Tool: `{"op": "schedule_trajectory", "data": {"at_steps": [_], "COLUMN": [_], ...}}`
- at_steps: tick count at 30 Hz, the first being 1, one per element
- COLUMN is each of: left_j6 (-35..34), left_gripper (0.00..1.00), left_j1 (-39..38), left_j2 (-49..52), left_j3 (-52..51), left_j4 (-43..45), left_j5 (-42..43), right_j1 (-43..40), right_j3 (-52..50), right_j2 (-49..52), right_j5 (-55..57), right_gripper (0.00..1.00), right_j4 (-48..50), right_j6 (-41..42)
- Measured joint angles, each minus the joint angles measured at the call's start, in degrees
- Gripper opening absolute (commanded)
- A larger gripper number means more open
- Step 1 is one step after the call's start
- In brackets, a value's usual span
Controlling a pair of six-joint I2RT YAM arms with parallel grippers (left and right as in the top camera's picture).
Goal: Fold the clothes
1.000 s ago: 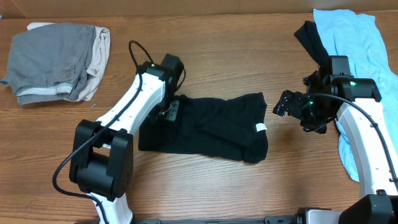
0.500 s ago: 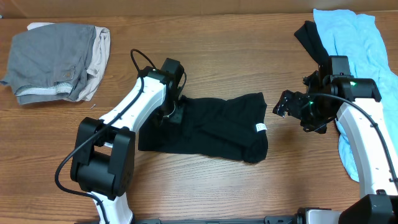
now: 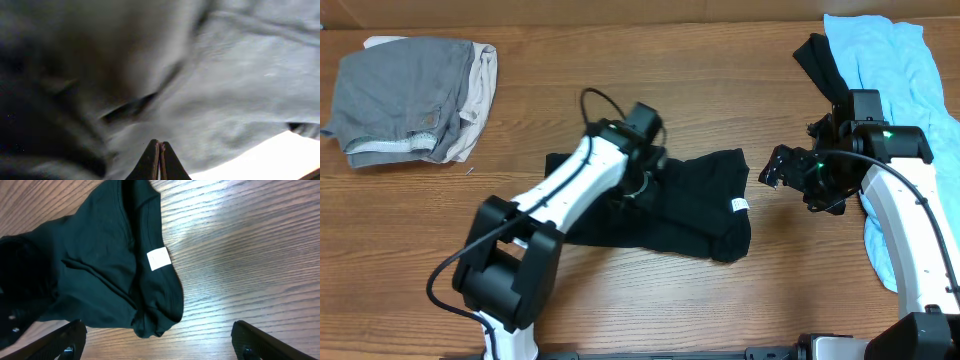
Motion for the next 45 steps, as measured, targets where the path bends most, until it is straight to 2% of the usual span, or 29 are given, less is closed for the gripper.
{"op": "schedule_trajectory", "data": {"at_steps": [7,11,16,18,22,26,37,45], "left_j6": [0.04,0.37,0.74,0.76,0.79,0.79,0.50,0.26], "left_gripper": [0.04,0.04,0.09,0.04,0.04,0.04,0.04,0.04], "left_j1": [-2.14,-0.81,3.85,6.21,10.60,12.13,9.38,6.99], "left_j2": [0.00,0.00,0.22,0.20,0.20,0.20,0.22,0.22], "left_j3": [0.94,6.32,19.74,23.41,24.79,21.94,2.62,0.13], "left_j4": [2.45,-4.76,-18.27,-21.84,-24.94,-23.61,-6.60,2.97], "left_j5": [0.09,-0.79,-5.62,-7.61,-10.32,-11.32,-11.02,-7.21], "right_j1": [-0.02,0.00,0.00,0.00,0.00,0.00,0.00,0.00], "right_j3": [0.00,0.00,-0.02,-0.02,-0.02,-0.02,-0.04,-0.04], "right_j2": [0.00,0.00,0.00,-0.02,0.00,0.00,-0.02,-0.02], "right_j5": [0.02,0.02,0.00,0.00,0.02,0.00,0.00,-0.02], "right_gripper": [0.96,1.00,1.00,1.00,1.00,1.00,1.00,1.00], "right_j4": [-0.09,-0.04,-0.09,-0.04,-0.02,-0.07,-0.11,-0.13], "right_j6": [-0.02,-0.04,0.02,0.00,-0.02,-0.02,0.02,0.00]}}
